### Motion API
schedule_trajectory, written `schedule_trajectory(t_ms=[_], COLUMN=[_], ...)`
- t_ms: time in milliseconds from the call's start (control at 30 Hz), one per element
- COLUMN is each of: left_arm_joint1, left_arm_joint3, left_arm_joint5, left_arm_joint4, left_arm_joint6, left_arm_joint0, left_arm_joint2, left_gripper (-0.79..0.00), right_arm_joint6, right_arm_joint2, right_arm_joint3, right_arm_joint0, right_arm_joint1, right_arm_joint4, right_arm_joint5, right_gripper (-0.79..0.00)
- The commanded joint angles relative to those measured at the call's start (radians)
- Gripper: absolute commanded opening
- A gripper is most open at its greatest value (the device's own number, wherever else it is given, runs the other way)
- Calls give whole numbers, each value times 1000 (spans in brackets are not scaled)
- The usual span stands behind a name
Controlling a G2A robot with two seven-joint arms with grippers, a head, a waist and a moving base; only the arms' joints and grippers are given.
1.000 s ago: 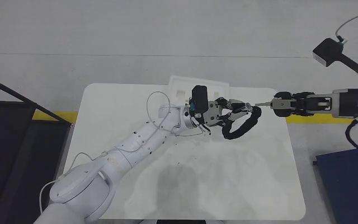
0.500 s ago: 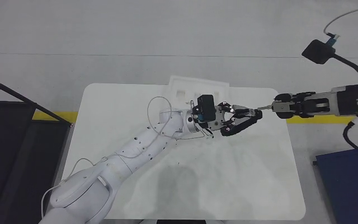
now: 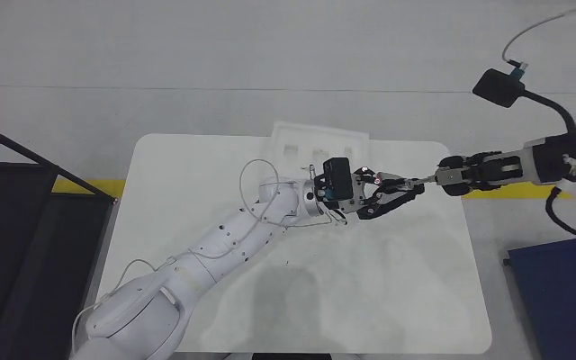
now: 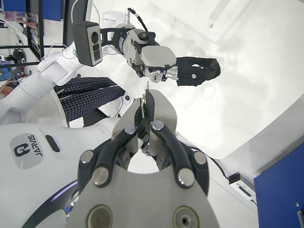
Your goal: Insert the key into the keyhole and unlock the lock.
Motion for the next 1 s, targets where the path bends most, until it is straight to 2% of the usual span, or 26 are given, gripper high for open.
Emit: schedule_trajectory(t_ms=[0,567,967], left_arm_joint1=[-3,-21,-33], left_arm_joint3=[-1,-15,-18], left_arm_joint5=[4,6,-13], left_arm_joint4=[6,42,60], left_arm_joint6=[1,-11,-13], left_arm_joint0=[3,30,45], left_arm_joint2=[-4,-42,-60], left_gripper=[-785,-785,-785], right_arm_joint6=[-18,-90,-105], right_arm_joint2=[-21,-160,-208], right_arm_joint3=[-1,-29,-47], right_arm_joint0=[15,108,150], right_arm_joint1=[12,103,132], right_arm_joint4=[19,132,141], right_arm_joint5=[19,90,105], right_gripper=[-785,-785,-785])
